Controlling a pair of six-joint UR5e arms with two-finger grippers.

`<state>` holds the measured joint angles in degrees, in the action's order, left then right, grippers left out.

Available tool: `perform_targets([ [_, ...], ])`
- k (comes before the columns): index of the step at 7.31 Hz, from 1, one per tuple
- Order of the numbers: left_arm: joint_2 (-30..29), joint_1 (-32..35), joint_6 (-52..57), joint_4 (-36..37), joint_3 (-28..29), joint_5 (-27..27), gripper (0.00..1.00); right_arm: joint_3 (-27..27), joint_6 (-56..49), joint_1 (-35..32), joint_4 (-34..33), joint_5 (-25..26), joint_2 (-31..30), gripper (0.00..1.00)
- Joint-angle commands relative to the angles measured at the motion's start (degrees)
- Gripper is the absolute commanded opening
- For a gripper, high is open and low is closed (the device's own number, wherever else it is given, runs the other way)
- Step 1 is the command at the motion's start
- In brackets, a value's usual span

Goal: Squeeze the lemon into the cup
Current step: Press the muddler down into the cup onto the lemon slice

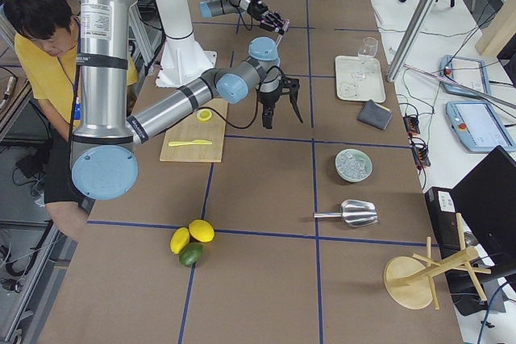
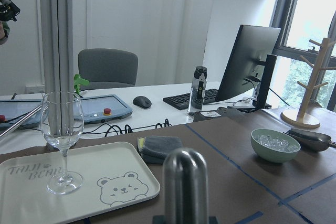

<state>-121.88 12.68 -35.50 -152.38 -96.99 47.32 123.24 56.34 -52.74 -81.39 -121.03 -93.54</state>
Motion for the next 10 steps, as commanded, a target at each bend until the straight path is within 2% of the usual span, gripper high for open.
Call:
perform_targets([
  [1, -1.15, -0.81, 0.34, -0.20, 0.48, -1.35, 0.00, -0.37, 0.00, 0.01, 0.00, 0.00, 0.02, 1.00],
  [5, -3.01, -0.81, 0.17, -0.20, 4.17, -1.44, 0.00, -0.37, 0.09, 0.09, 0.00, 0.00, -0.07, 1.00],
  [7, -2.92, -0.90, -0.01, -0.46, 7.58, -4.49, 0.00, -0.72, 0.09, 0.09, 0.00, 0.09, 0.02, 1.00],
  [10, -2.48, -2.30, 0.08, -0.46, 8.13, -4.52, 0.00, -0.63, 0.17, 0.09, 0.00, 0.09, 0.11, 1.00],
])
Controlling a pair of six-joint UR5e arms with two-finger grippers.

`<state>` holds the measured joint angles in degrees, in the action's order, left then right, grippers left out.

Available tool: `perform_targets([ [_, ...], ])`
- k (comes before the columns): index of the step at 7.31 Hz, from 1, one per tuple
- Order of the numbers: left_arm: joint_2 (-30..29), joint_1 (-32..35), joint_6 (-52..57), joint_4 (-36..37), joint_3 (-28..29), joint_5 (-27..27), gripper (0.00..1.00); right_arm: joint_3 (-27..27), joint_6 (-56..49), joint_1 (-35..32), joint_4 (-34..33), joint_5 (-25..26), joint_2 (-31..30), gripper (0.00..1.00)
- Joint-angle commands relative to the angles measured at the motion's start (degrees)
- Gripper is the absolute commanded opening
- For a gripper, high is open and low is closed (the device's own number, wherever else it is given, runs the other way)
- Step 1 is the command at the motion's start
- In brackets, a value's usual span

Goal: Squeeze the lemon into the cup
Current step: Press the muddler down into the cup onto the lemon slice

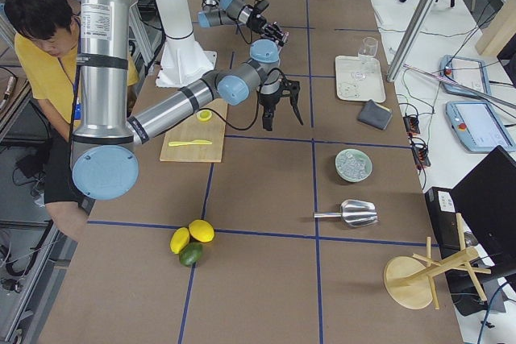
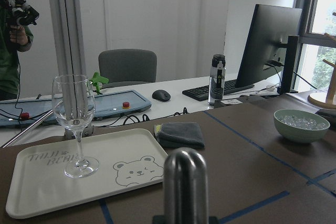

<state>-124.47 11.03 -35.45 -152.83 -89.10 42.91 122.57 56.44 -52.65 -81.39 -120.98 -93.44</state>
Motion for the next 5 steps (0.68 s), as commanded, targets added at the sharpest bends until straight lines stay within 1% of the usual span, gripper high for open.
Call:
perform_targets([
  [1, 0.20, -0.92, 0.03, 0.08, 0.41, -0.19, 0.00, 0.12, 0.07, -0.09, 0.00, -0.05, 0.01, 1.00],
  [2, 0.11, -0.92, 0.03, -0.01, 0.50, -0.19, 0.00, 0.30, 0.07, -0.09, 0.00, -0.14, 0.01, 1.00],
  [3, -0.07, -0.92, 0.03, -0.01, 0.42, -0.19, 0.00, 0.12, 0.07, -0.52, 0.00, -1.88, 0.01, 1.00],
  [4, -0.33, -0.92, 0.03, 0.08, 0.33, -0.19, 0.00, 0.21, -0.02, -0.96, 0.00, -2.50, -0.07, 1.00],
  [5, -0.33, -0.92, 0.29, -0.01, 0.07, -0.10, 0.00, 0.12, -0.02, -0.97, 0.00, -2.51, -0.07, 1.00],
])
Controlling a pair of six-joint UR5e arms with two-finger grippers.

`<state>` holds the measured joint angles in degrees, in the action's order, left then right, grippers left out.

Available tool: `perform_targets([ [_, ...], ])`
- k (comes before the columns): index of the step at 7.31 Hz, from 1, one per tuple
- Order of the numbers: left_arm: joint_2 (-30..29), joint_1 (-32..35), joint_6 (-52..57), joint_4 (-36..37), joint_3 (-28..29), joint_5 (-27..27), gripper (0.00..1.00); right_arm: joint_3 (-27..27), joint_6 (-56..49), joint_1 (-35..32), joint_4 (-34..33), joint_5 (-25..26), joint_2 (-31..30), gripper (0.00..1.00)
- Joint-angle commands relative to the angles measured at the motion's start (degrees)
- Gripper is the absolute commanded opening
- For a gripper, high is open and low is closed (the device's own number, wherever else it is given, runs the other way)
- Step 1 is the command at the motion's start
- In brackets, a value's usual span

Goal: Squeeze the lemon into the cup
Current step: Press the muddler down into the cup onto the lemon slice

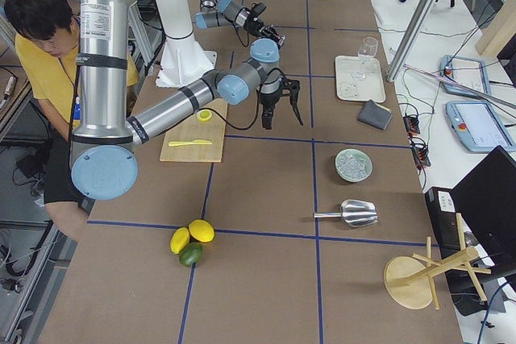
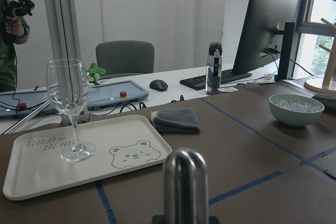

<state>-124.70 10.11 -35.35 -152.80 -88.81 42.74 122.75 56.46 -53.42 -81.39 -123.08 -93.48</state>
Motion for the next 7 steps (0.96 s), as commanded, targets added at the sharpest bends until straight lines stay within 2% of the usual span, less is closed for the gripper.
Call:
perform_targets([
  [1, -0.10, -0.01, 0.98, 0.05, -2.75, 0.50, 0.00, -0.05, -0.03, -0.37, 0.00, -0.41, 0.05, 1.00],
  [3, -0.10, 0.34, 14.81, 0.49, -13.09, 0.60, 0.00, -0.05, -0.03, -1.07, 0.00, -0.84, 0.23, 1.00],
  [4, -0.19, 2.09, 15.05, 0.84, -15.41, 0.59, 0.00, -0.05, -0.12, -1.25, 0.00, -0.85, 0.14, 1.00],
  [5, -0.63, 4.10, 14.79, 1.01, -16.39, 1.12, 0.00, -0.14, -0.29, -1.25, 0.00, -0.85, -0.03, 1.00],
  [7, 3.21, 6.84, 11.56, 4.41, -16.49, 4.10, 0.00, -0.23, -0.30, -1.25, 0.00, -0.85, -0.38, 1.00],
])
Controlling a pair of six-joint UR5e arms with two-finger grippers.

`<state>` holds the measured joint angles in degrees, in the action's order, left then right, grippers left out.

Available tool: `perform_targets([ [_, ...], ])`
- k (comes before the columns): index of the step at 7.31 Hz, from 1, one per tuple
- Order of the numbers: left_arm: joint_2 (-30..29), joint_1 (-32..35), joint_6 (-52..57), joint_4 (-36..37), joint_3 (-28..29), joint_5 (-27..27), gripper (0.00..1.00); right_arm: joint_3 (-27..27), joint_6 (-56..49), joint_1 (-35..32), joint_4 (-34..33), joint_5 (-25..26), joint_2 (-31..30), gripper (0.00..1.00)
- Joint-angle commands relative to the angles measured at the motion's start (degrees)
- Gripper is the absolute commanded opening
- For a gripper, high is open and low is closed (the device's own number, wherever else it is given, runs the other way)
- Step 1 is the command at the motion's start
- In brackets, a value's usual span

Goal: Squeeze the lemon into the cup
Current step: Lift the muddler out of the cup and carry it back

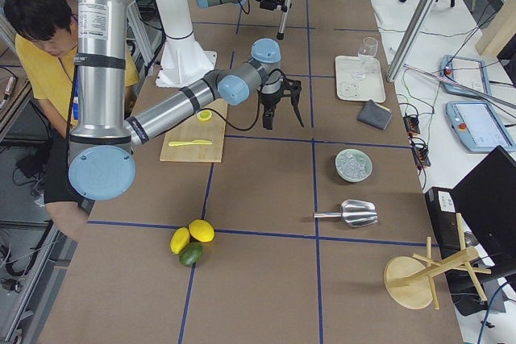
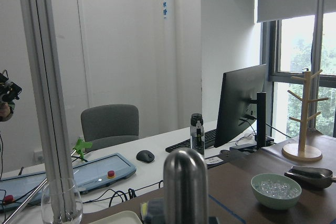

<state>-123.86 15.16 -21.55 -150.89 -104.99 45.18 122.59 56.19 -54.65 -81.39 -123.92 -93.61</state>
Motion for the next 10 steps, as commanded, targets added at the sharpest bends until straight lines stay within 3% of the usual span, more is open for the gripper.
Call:
perform_targets([
  [1, 3.61, 4.68, -5.66, 7.49, -0.30, 7.85, 0.00, -0.07, -0.02, -0.02, 0.00, 0.08, -0.61, 1.00],
  [3, 7.22, 11.62, -7.98, 23.71, -4.40, 21.11, 0.00, -0.07, -0.02, -0.02, 0.00, 0.08, -0.61, 1.00],
  [4, 9.23, 14.70, -7.98, 36.07, -8.00, 27.53, 0.00, -0.07, -0.02, -0.02, 0.00, 0.08, -0.61, 1.00],
  [6, 9.78, 22.08, -8.68, 58.33, -8.83, 43.95, 0.00, 0.10, 0.06, -0.02, 0.00, 0.08, -0.61, 1.00],
  [7, 10.13, 24.28, -20.26, 62.95, -8.83, 50.38, 0.00, 0.10, 0.06, -0.02, 0.00, 0.08, -0.61, 1.00],
  [8, 11.44, 26.92, -33.60, 62.74, -6.56, 57.84, 0.00, 0.28, 0.06, -0.02, 0.00, 0.00, -0.61, 1.00],
  [9, 12.23, 29.99, -33.30, 62.56, -3.15, 64.10, 0.00, 0.28, 0.06, -0.02, 0.00, 0.00, -0.61, 1.00],
  [10, 16.24, 30.28, -22.76, 62.56, -3.64, 65.99, 0.00, 0.10, 0.06, -0.02, 0.00, 0.08, -0.61, 1.00],
])
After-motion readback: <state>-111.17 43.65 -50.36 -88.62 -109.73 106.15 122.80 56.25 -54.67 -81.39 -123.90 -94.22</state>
